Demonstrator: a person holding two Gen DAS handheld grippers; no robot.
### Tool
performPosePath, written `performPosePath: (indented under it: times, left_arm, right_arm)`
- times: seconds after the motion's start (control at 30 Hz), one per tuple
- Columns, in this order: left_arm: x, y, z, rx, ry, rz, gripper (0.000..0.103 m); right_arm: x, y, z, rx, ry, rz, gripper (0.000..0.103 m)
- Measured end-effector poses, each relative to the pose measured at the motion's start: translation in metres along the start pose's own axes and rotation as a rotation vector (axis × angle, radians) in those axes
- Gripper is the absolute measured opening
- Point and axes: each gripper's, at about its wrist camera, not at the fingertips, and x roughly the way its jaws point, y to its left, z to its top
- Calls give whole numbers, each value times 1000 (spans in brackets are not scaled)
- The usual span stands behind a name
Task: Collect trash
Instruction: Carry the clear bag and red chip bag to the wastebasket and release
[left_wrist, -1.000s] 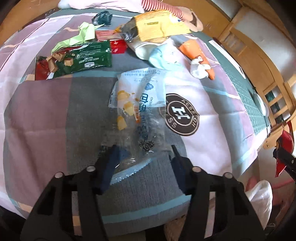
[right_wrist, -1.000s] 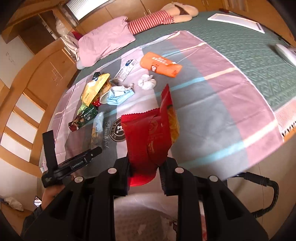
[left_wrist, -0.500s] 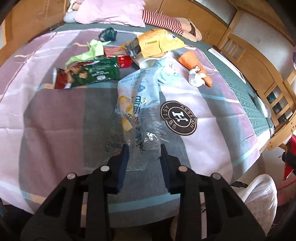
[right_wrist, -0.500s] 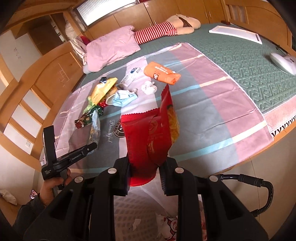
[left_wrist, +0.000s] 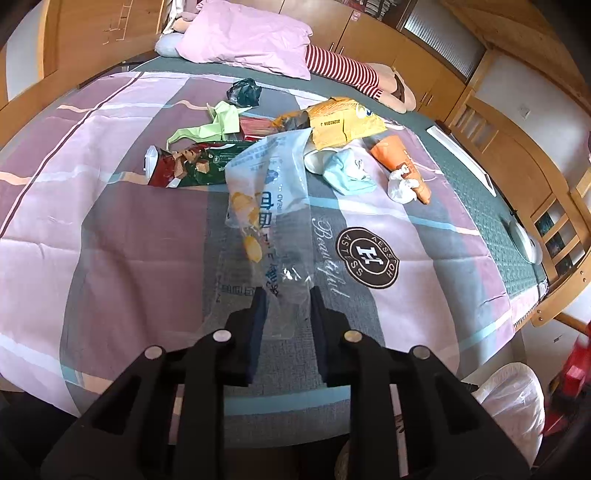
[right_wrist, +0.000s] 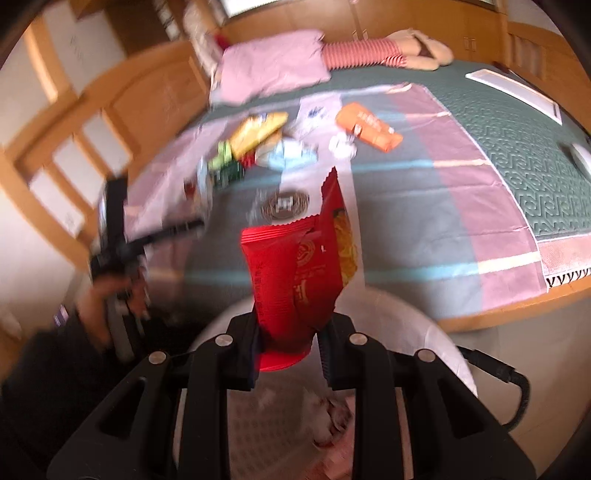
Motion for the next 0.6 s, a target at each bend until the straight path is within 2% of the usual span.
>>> performPosePath:
  times: [0.17,0.2,0.23,0.3,0.4,0.47,0.6]
  left_arm:
    - [-3,-3,-2,7,-7,-11,23]
    - [-4,-3,-2,5,-9,-15,23]
    - [-6,-3,-3,2,-13,-21,23]
    - [-9,-5,-5,-1,-20,-32,22]
    - [-16,-7,-9,1,-37,-58,22]
    - [-26,-11,-14,-4,-60,-102,22]
    - [-59,-30,-30,14,-116,-199,22]
  right_arm:
    - [33,-5,-24,-2,161,-49,29]
    - [36,-6,-27,1,177,-60,37]
    - [39,-8,-29,13,191,-69,53]
    - [37,-12,-30,47,187,-60,74]
    - [19,-15,-23,84,126,-11,76]
    - [0,-15,-17,88,42,7,76]
    - [-50,-22,-7,111,-205,-12,77]
